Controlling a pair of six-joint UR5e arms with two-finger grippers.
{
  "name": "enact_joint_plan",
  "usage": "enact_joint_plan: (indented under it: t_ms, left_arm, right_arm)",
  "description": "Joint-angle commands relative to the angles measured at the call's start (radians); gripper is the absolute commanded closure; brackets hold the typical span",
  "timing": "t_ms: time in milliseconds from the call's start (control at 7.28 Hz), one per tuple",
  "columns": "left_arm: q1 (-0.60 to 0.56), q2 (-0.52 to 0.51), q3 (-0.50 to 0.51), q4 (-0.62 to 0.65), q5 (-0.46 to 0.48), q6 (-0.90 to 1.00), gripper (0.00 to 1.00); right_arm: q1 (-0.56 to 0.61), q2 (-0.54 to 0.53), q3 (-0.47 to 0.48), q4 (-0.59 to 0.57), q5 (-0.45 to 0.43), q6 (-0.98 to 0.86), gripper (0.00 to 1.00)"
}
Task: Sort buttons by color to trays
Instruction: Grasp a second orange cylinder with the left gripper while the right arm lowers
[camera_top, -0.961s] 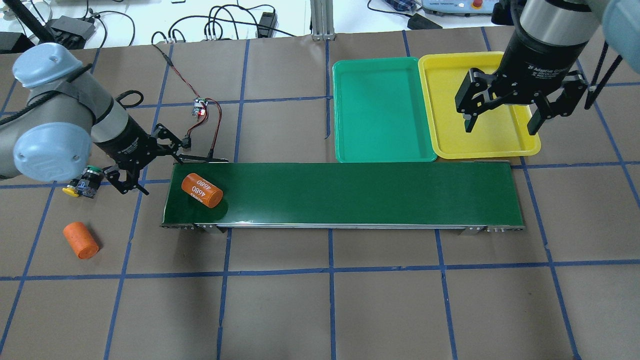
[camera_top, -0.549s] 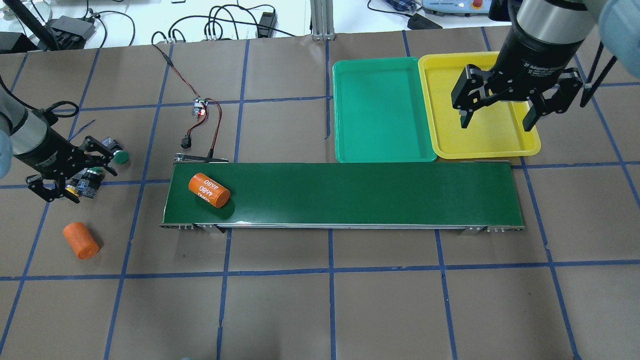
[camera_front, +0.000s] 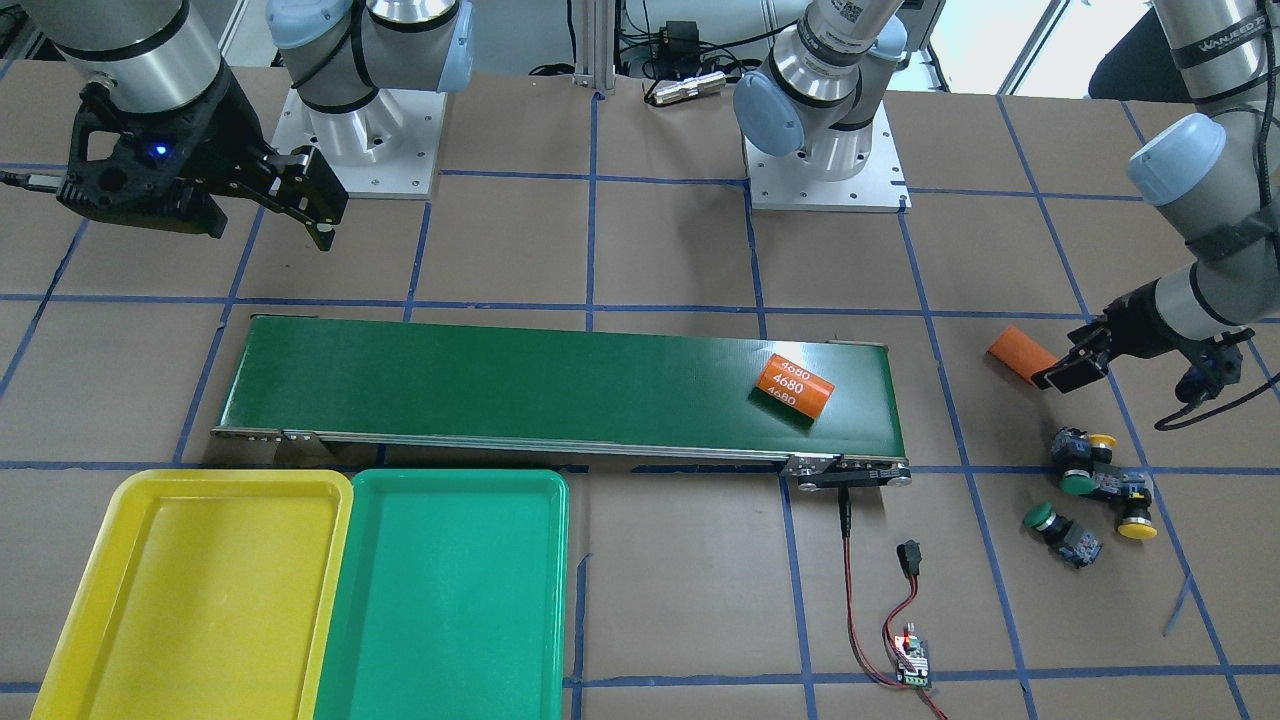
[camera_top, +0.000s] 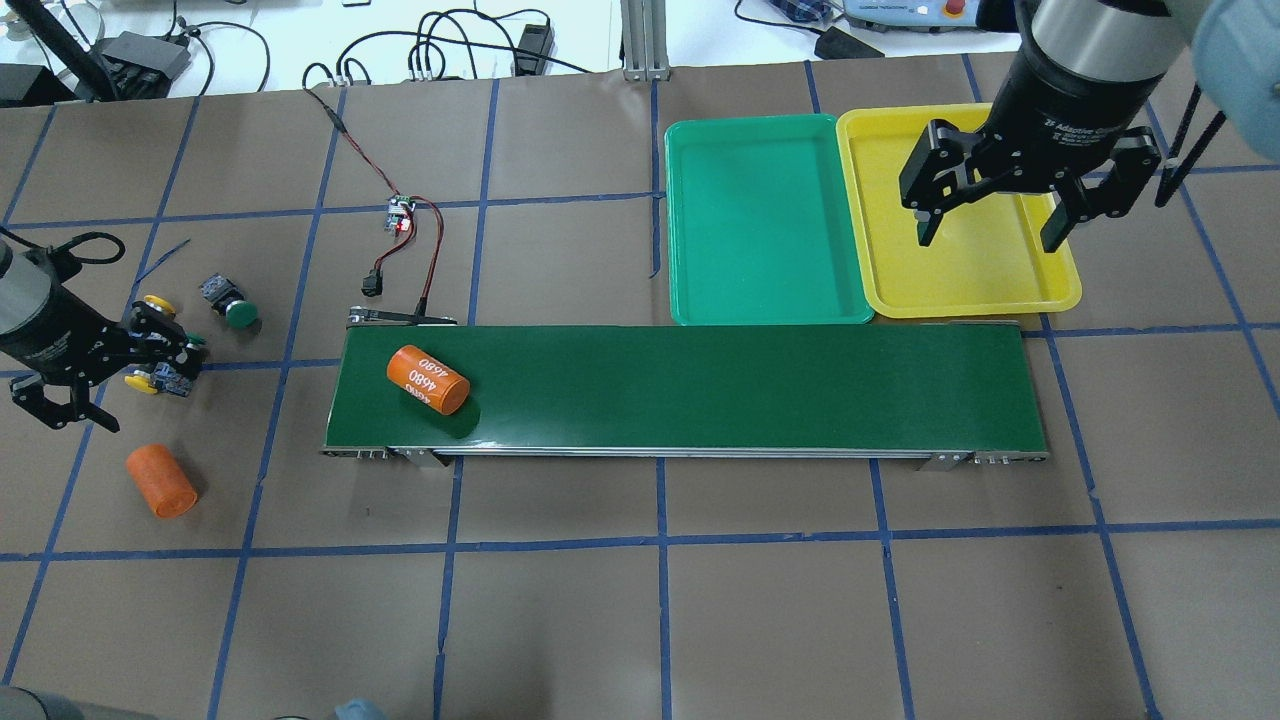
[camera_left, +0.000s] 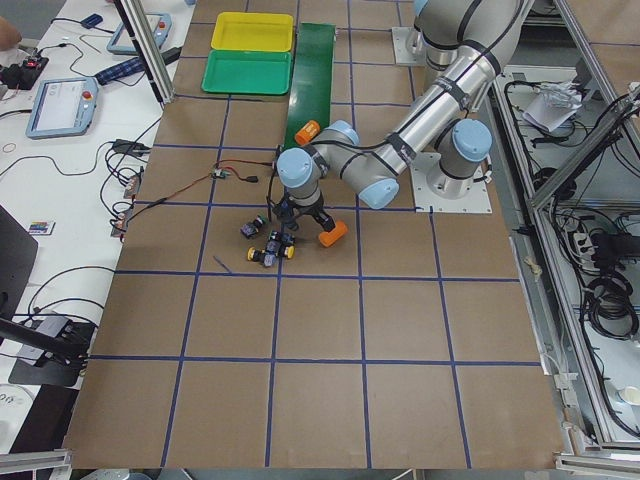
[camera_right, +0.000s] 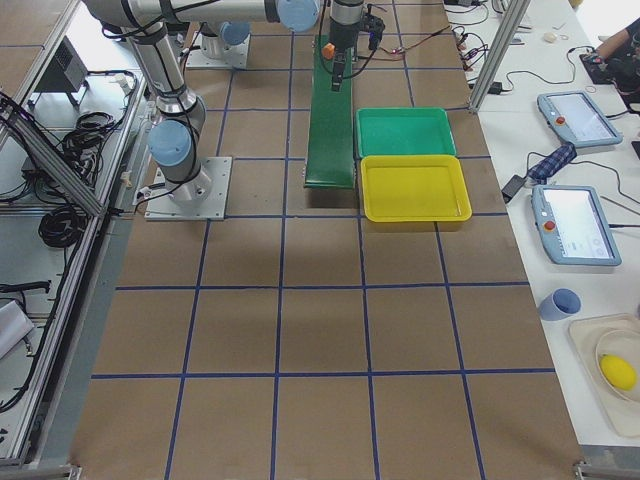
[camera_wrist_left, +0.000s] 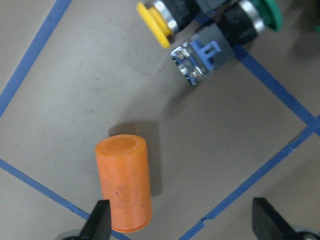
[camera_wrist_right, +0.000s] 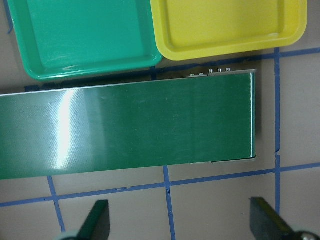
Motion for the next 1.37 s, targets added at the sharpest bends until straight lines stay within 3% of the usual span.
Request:
enact_joint_plan:
  t_ms: [0,412,824,961,1099,1236]
  left_arm:
    - [0.03,-0.018,-0.011,0.001,0.006,0.01,0.0]
    - [0.032,-0.047,-0.063,0.116,0.023,0.027,0.0]
    - [0.036,-0.063,-0.12,0.163,0.023,0.03,0.07]
    - [0.042,-0.064,-0.125,0.16,0.022,0.031,0.35]
    - [0.045,-0.064,-0.125,0.151,0.022,0.027,0.73]
    - [0.045,-0.064,-0.125,0.146,0.02,0.022,0.96]
  right_arm:
    - [0.007,0.052,0.021,-0.018,0.0,-0.024,0.0]
    - [0.029,0.066,0.032,-0.073,0.002,-0.027,0.0]
    - [0.029,0.077,0.063,-0.114,0.004,-0.029,0.0]
    - [0.029,0.078,0.066,-0.121,0.005,-0.029,0.0]
    - [0.029,0.087,0.066,-0.122,0.005,-0.029,0.0]
    - [0.031,0.091,0.066,-0.122,0.005,-0.029,0.0]
